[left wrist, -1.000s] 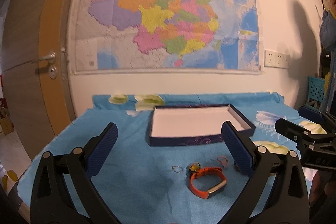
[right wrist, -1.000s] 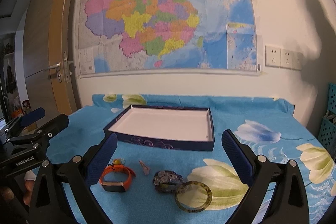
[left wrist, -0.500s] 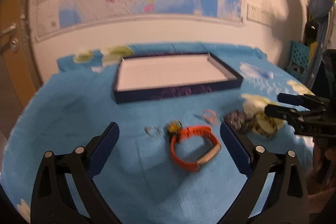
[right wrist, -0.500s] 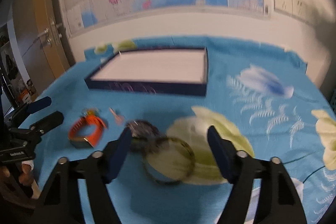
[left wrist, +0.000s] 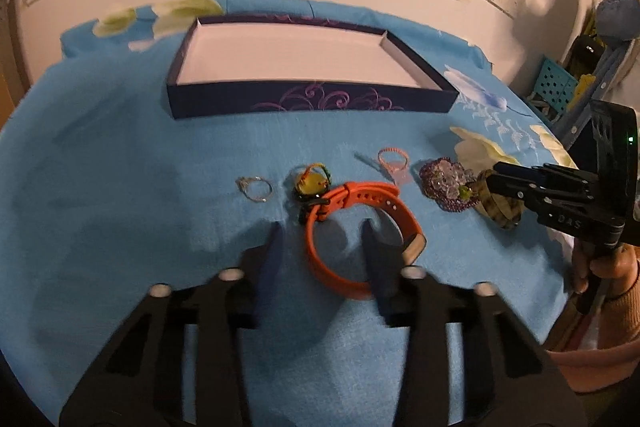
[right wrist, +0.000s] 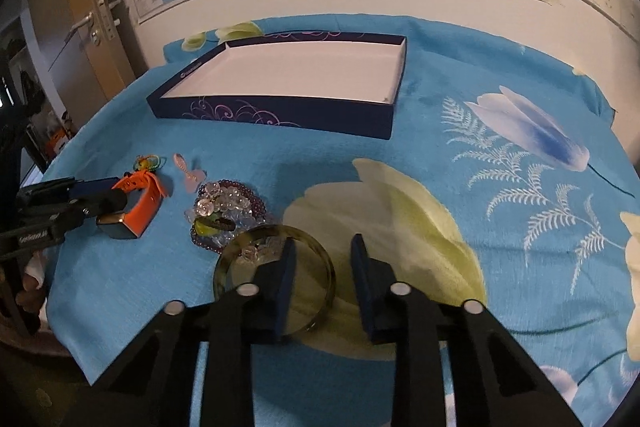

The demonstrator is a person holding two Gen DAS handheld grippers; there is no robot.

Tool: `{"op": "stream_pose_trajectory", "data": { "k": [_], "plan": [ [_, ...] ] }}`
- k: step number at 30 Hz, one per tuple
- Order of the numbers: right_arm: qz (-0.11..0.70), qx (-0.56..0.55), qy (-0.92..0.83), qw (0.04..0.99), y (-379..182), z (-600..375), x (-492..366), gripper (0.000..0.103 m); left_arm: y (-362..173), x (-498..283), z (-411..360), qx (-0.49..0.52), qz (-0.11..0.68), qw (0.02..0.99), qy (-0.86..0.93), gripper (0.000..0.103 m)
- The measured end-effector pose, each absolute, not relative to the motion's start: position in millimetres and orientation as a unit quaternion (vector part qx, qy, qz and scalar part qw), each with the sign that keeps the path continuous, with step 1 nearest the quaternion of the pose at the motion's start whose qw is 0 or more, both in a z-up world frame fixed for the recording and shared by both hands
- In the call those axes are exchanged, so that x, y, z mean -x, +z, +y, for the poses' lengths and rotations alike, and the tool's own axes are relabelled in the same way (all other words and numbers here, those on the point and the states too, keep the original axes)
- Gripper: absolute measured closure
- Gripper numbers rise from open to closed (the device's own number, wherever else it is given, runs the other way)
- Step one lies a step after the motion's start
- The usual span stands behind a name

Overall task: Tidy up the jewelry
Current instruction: 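Grasp the orange watch band with the left tool while the right grasps the bangle, then carry the watch band into the box with the left tool while the right releases the bangle there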

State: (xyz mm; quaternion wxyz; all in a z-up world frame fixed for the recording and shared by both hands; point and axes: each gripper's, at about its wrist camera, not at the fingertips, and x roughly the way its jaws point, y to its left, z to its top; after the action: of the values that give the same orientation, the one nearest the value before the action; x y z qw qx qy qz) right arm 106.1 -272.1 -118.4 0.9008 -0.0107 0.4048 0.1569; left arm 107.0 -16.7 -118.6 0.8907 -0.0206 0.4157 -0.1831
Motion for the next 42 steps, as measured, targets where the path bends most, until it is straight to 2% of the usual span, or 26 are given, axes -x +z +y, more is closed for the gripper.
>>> {"op": "stream_pose_trajectory", "data": {
  "k": [2, 4, 7, 22, 30, 42],
  "plan": [
    [0.407, 0.02, 0.159, 0.899, -116.8, -270.6, -107.5, 0.088, -118.3, -107.8, -18.7, 0.012, 0.42, 0.889, -0.181, 0.079],
    [0.408, 0.022, 0.161, 0.898, -116.3, -271.9, -108.3, 0.095, -117.7, -108.5, -20.5, 0.005, 0.423, 0.888, -0.182, 0.089],
    [0.409, 0.021, 0.164, 0.897, -114.3, -274.8, -107.2, 0.097, -114.1, -108.8, -21.2, 0.001, 0.422, 0.888, -0.186, 0.097],
    [0.354, -0.02, 0.2, 0.913, -66.2, -276.7, -124.5, 0.097, -65.1, -116.5, -6.2, 0.018, 0.372, 0.9, -0.227, 0.096],
    [0.326, -0.01, 0.2, 0.924, -43.9, -264.6, -177.5, 0.097, -33.0, -165.2, -3.6, 0.003, 0.334, 0.919, -0.21, 0.096],
    [0.333, -0.003, 0.17, 0.927, -43.3, -248.6, -267.1, 0.097, -25.0, -251.1, -1.3, 0.014, 0.328, 0.922, -0.207, 0.096]
  ]
}}
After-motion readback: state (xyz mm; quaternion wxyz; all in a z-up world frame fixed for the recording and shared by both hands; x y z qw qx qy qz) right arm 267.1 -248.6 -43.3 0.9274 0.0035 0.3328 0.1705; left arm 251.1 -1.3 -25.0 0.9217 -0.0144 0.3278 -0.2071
